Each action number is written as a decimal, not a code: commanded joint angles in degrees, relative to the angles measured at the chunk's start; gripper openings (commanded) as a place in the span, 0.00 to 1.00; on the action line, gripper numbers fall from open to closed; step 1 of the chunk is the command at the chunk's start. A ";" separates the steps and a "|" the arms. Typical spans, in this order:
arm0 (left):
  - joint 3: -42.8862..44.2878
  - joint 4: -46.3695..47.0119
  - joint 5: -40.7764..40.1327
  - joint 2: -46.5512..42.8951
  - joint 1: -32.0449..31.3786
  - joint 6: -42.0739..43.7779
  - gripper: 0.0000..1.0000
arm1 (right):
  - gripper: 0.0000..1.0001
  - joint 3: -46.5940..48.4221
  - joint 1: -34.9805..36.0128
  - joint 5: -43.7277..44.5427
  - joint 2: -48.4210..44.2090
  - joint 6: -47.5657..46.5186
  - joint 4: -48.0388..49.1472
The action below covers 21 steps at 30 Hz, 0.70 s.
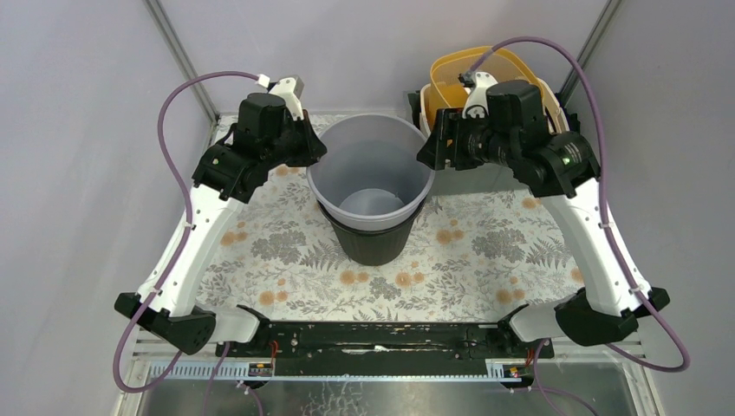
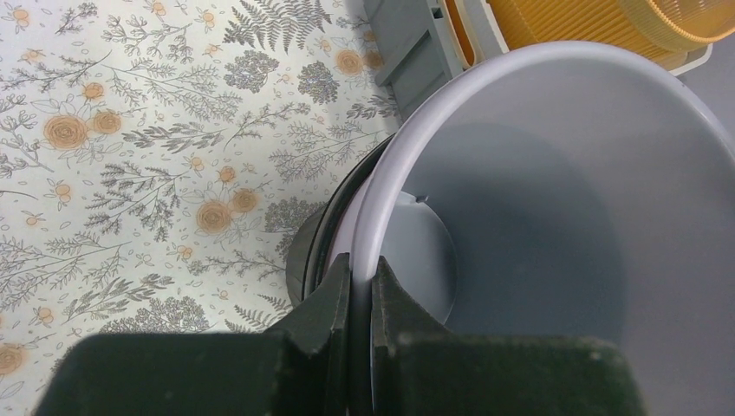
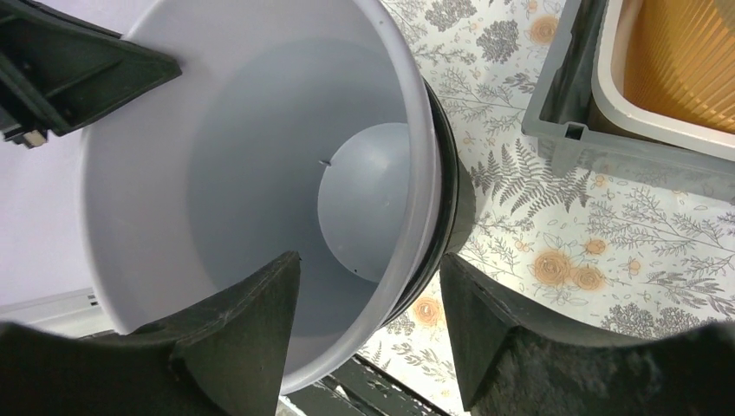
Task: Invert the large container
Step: Pick up the container from the container.
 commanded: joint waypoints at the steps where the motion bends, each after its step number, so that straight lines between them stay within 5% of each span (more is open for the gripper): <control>1: 3.27 10.72 3.57 -1.03 -0.41 -2.36 0.00 | 0.68 -1.11 0.60 -2.24 -3.27 -1.10 5.01; 9: 4.14 10.67 4.86 -0.37 -0.41 -1.36 0.00 | 0.67 -3.10 0.82 -10.93 -4.87 -2.61 10.02; 21: 5.72 12.93 7.03 5.80 -0.36 0.89 0.02 | 0.66 12.57 10.54 -14.51 6.87 -11.62 3.44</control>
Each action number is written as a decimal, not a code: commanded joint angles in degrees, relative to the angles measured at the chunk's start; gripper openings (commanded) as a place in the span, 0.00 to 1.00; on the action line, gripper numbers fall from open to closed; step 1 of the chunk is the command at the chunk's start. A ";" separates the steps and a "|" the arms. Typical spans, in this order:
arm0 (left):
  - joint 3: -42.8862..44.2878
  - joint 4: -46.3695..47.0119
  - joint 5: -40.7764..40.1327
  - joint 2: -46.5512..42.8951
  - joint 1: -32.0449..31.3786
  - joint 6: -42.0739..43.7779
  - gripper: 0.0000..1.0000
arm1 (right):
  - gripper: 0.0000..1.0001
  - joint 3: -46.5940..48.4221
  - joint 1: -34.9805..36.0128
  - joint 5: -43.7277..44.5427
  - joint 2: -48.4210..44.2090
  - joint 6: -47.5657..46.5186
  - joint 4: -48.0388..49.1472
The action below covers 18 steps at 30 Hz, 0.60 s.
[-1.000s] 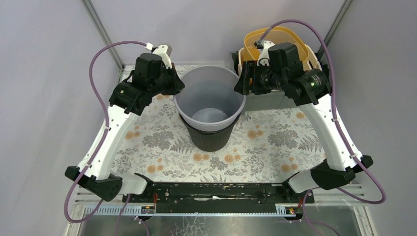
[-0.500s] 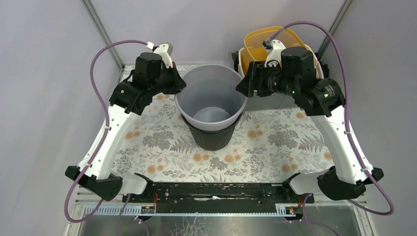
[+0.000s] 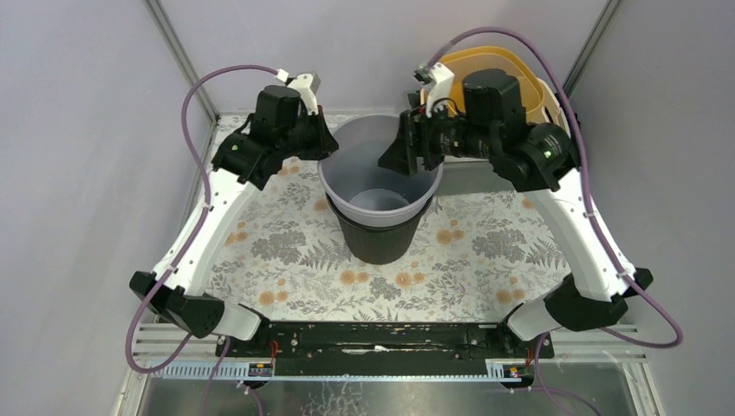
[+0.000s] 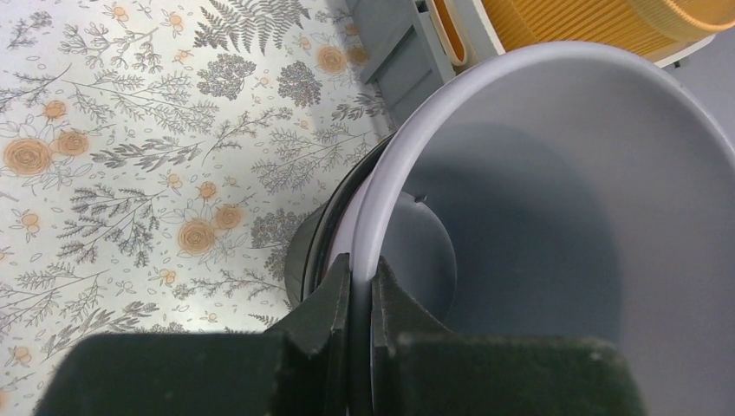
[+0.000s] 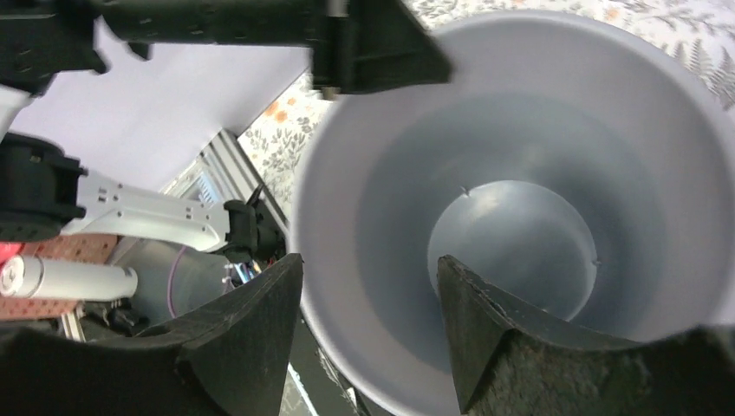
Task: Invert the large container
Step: Pick up the container from the container.
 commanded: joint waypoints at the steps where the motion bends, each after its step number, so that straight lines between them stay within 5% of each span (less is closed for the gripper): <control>1: 5.44 9.76 4.27 2.13 -0.40 -0.13 0.02 | 0.66 8.62 5.31 -0.23 4.98 -6.28 -3.72; 8: 5.72 10.41 5.60 3.97 -0.34 1.30 0.16 | 0.66 15.01 15.16 17.10 14.46 -10.87 -10.82; 18: 4.19 12.45 5.40 3.90 -0.16 1.27 0.60 | 0.66 16.20 18.45 23.28 18.54 -12.59 -13.49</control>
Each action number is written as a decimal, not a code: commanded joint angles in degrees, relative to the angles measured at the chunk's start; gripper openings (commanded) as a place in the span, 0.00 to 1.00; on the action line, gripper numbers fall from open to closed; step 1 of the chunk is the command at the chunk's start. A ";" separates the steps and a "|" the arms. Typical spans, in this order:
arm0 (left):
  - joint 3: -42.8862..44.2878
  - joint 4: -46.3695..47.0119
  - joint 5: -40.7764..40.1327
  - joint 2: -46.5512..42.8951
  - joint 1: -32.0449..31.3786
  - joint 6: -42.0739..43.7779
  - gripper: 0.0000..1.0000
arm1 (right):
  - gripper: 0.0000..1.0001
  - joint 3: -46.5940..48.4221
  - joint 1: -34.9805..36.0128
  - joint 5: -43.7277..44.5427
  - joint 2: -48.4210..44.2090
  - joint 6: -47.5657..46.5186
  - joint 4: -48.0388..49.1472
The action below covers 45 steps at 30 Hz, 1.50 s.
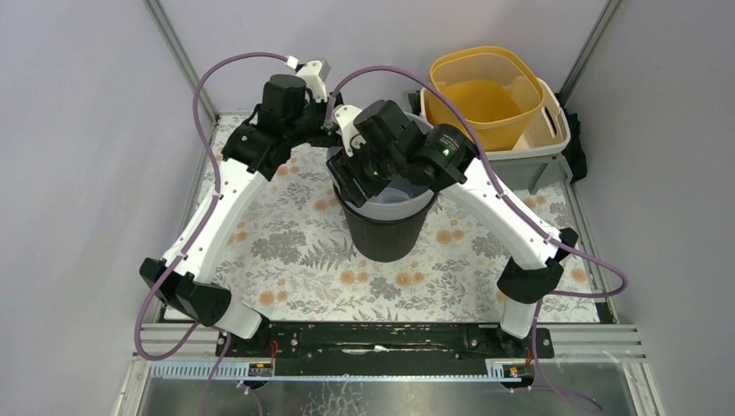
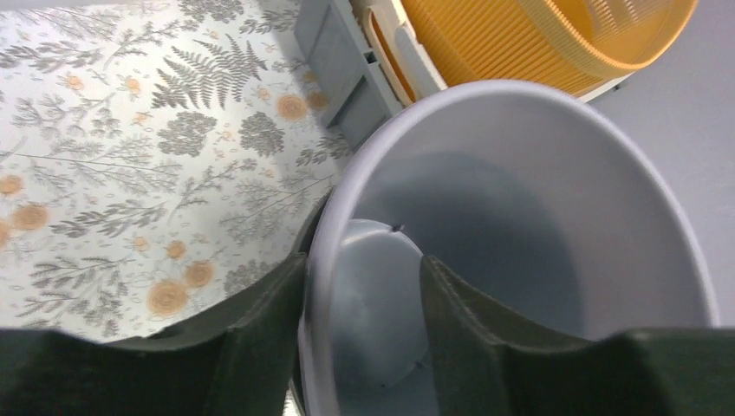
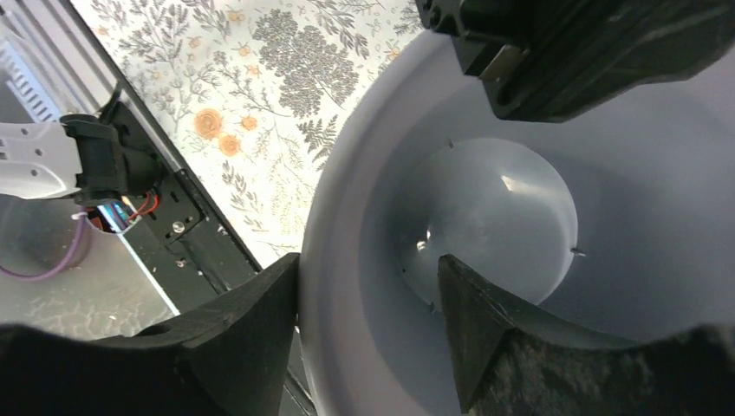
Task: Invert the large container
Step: Pick up the container from the container.
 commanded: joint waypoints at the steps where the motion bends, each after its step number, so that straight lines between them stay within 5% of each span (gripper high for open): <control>1: 0.90 6.37 1.42 -1.41 -0.20 -0.23 0.63 | 0.66 1.18 0.98 4.48 -1.24 -2.03 -1.34; 9: -0.92 6.26 -3.67 -4.31 0.35 -0.63 1.00 | 0.61 -0.37 1.36 7.88 0.85 -1.55 -1.99; 20: -4.64 4.66 -11.84 -10.30 6.13 -7.03 1.00 | 0.52 -1.63 1.45 8.01 2.26 -0.99 -2.26; 27: -8.41 4.82 -11.58 -13.40 8.92 -8.62 1.00 | 0.22 -4.66 1.50 8.50 2.27 -0.56 -1.35; 30: -9.96 4.93 -11.33 -14.42 9.15 -8.65 1.00 | 0.01 -4.76 1.45 10.18 2.50 0.27 -1.23; 37: -11.83 4.75 -9.92 -16.54 9.64 -8.82 1.00 | 0.00 -1.73 1.45 11.45 0.20 3.25 1.72; 45: -8.68 1.84 -8.64 -18.02 9.67 -7.48 0.95 | 0.00 -6.24 1.45 6.96 -10.98 8.78 16.64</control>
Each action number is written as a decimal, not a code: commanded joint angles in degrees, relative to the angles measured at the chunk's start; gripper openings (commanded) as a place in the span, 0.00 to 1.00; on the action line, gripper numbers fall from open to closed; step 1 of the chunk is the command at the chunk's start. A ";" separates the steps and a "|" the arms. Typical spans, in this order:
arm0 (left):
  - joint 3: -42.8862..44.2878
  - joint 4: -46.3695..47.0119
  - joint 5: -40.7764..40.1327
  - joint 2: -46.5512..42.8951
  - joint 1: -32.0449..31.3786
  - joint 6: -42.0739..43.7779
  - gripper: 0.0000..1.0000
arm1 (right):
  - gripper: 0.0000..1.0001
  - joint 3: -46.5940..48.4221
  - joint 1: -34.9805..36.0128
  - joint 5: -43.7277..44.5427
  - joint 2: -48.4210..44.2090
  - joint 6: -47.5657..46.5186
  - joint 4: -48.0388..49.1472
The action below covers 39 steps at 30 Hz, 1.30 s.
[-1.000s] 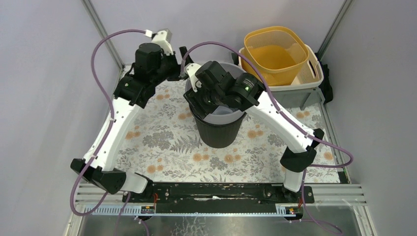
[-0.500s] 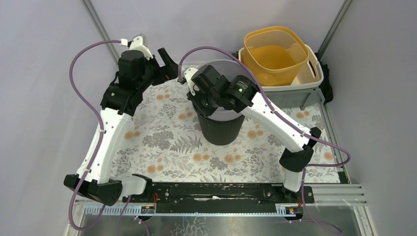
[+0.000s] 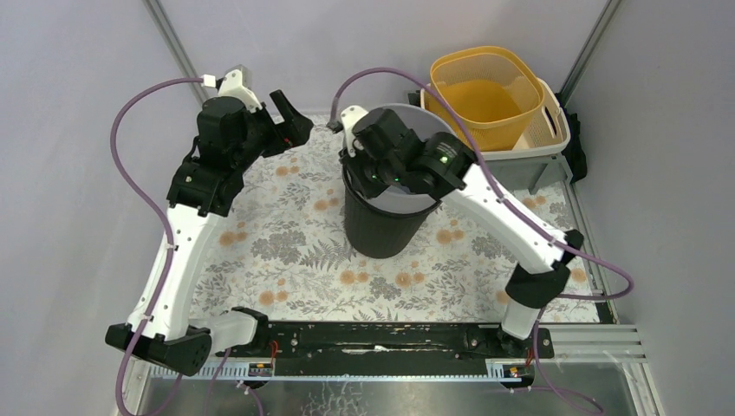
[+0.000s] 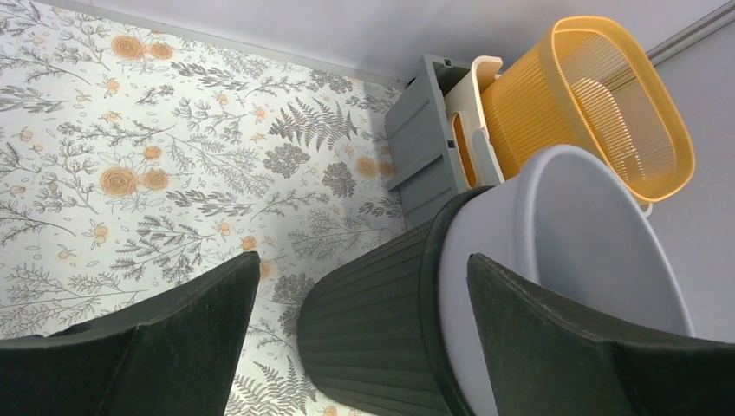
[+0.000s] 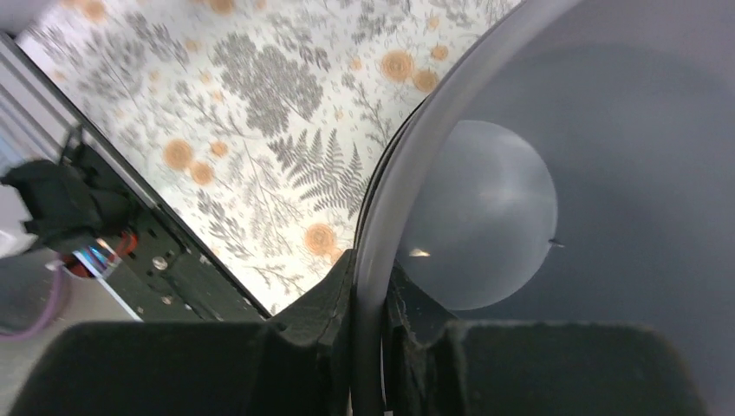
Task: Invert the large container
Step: Pick up the container from the container.
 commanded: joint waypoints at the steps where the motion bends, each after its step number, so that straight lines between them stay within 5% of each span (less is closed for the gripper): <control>1: 3.25 -1.79 1.30 -1.05 0.29 1.13 0.95 | 0.00 -1.86 -0.18 -2.21 -10.92 6.28 15.62; 10: 1.71 -5.77 7.25 -4.46 0.39 2.01 0.94 | 0.00 -20.02 -0.21 -4.37 -17.84 12.60 37.82; 20: -1.66 -9.55 10.10 -6.86 0.28 2.09 0.94 | 0.00 -46.17 -0.21 5.86 -21.56 23.28 62.78; 29: -10.67 -7.70 13.36 -9.29 -0.18 0.14 0.93 | 0.00 -62.20 -0.17 10.25 -28.74 26.34 73.64; 39: -10.97 -7.32 8.76 -5.95 -8.87 -1.16 0.90 | 0.00 -62.46 -0.21 8.84 -25.74 27.21 74.33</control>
